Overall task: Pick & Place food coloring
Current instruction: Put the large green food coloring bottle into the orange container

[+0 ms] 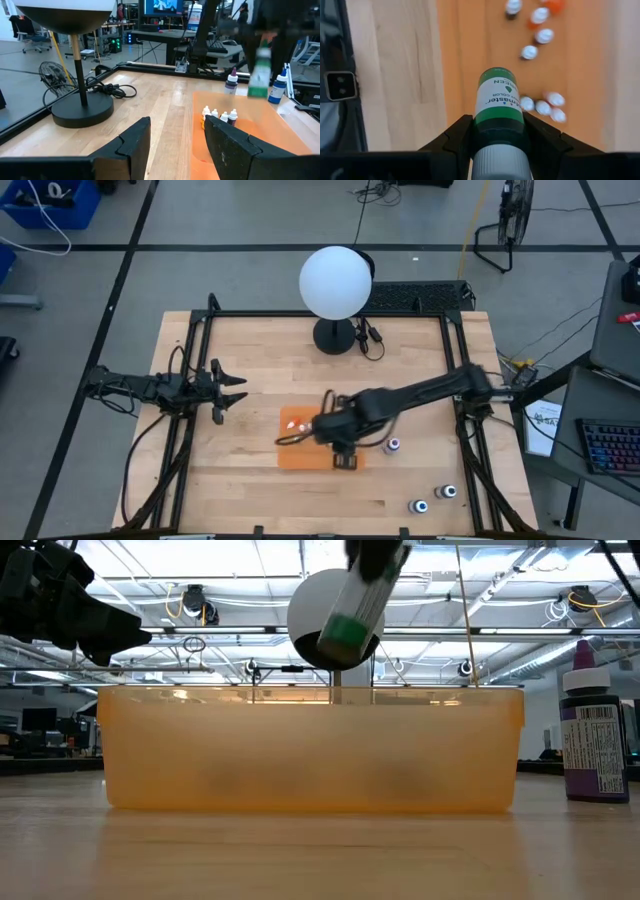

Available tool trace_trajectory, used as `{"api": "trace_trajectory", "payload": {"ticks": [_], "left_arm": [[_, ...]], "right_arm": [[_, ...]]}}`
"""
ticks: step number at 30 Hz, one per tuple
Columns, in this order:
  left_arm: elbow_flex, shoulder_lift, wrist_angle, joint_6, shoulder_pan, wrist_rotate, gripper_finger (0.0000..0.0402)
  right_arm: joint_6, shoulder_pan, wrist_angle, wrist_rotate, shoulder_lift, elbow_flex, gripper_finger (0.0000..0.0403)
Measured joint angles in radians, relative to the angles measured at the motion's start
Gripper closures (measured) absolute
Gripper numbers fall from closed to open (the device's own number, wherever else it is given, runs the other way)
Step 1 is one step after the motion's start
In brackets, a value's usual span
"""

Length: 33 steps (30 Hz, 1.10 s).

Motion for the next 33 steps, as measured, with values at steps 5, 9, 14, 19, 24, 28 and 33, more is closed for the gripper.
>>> {"api": "trace_trajectory", "payload": {"ticks": [5,9,14,19,24,28,33], "left_arm": [[0.000,0.000,0.000,0.000,0.000,0.000,0.0215],[0.000,0.000,0.000,0.000,0.000,0.000,0.0215],[0.000,0.000,0.000,0.000,0.000,0.000,0.0215],[0.000,0.000,0.000,0.000,0.000,0.000,0.0215],[0.000,0.000,0.000,0.000,0.000,0.000,0.0215],[0.000,0.000,0.000,0.000,0.000,0.000,0.0215],[0.000,0.000,0.000,0.000,0.000,0.000,0.0215]], "right_arm": [[-0.069,-0.017,-0.034,-0.028,0.125,0.062,0.0268],[-0.079,-0.029,-0.087,-0.025,0.176,0.062,0.0268],[-0.084,-0.033,-0.095,-0.024,0.214,0.052,0.0268],[-0.094,-0.031,-0.085,-0.020,0.226,0.020,0.0269],[-0.094,-0.035,-0.044,-0.021,0.224,-0.036,0.0269],[-0.094,-0.036,-0.031,-0.024,0.221,-0.058,0.0269],[-0.094,-0.038,-0.001,-0.024,0.221,-0.060,0.0265]]}}
